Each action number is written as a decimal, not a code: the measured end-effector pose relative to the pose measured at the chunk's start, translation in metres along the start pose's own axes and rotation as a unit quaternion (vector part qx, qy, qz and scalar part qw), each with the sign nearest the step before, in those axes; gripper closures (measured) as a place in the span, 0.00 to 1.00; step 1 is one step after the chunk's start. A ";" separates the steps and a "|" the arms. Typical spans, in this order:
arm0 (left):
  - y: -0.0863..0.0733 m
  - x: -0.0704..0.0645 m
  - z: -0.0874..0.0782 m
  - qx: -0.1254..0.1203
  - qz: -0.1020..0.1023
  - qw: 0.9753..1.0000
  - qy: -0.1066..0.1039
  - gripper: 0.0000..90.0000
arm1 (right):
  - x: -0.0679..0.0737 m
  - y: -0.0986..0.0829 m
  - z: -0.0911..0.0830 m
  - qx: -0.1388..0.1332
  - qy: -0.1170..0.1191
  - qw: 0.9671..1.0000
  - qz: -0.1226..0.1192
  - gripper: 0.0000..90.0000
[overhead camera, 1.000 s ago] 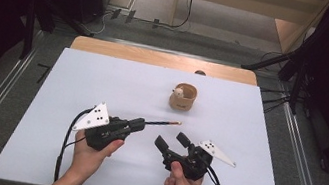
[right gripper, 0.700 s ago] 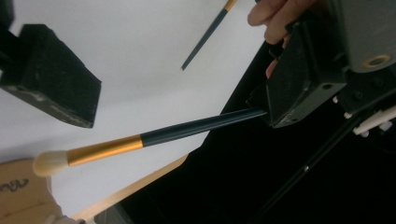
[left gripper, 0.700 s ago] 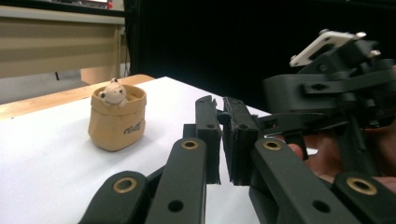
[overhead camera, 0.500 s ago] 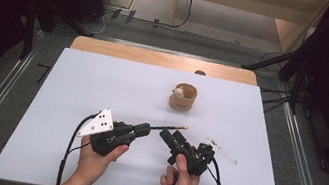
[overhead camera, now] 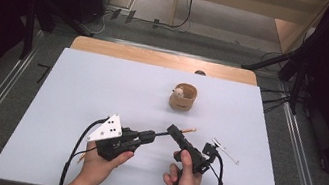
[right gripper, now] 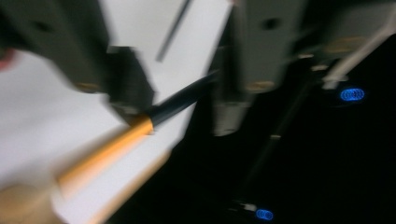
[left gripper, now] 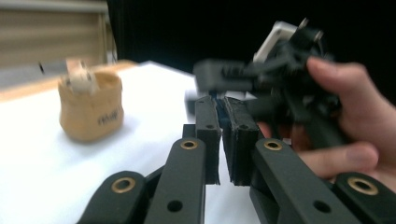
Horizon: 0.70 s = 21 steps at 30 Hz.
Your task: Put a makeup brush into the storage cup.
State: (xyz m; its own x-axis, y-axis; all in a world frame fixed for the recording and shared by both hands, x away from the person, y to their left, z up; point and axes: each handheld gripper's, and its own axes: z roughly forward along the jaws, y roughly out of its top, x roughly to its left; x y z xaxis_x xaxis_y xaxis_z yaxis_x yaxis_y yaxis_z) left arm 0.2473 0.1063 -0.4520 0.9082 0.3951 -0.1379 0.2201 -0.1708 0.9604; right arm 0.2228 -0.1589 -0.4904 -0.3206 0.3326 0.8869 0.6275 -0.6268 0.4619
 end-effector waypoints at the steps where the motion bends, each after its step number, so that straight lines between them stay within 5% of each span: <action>1: 0.000 0.001 0.001 0.001 -0.011 1.000 0.004 0.71 | 0.001 0.001 -0.001 -0.001 -0.001 1.000 -0.021 0.94; 4: 0.002 0.004 -0.003 0.008 -0.027 0.999 0.025 0.26 | 0.004 0.003 -0.003 0.003 0.005 0.997 -0.072 0.94; 7: 0.003 0.010 -0.011 0.005 -0.032 0.999 0.018 0.02 | 0.011 0.003 -0.004 0.003 -0.017 0.992 -0.126 0.94; 14: 0.001 0.021 -0.028 0.001 -0.042 0.999 0.034 0.00 | 0.018 0.008 -0.005 0.001 -0.055 0.978 -0.203 0.94; 21: -0.006 0.031 -0.049 -0.001 -0.038 0.998 0.059 0.00 | 0.028 0.016 -0.007 -0.002 -0.098 0.957 -0.272 0.94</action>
State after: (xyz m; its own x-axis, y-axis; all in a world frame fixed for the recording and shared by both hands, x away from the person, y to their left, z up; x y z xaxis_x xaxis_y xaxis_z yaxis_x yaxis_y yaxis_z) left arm 0.2571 0.1639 -0.4499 0.8404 0.5107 -0.1815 0.2867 -0.1346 0.9485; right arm 0.2194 -0.1648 -0.4584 -0.4591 0.7362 0.4973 0.4032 -0.3262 0.8550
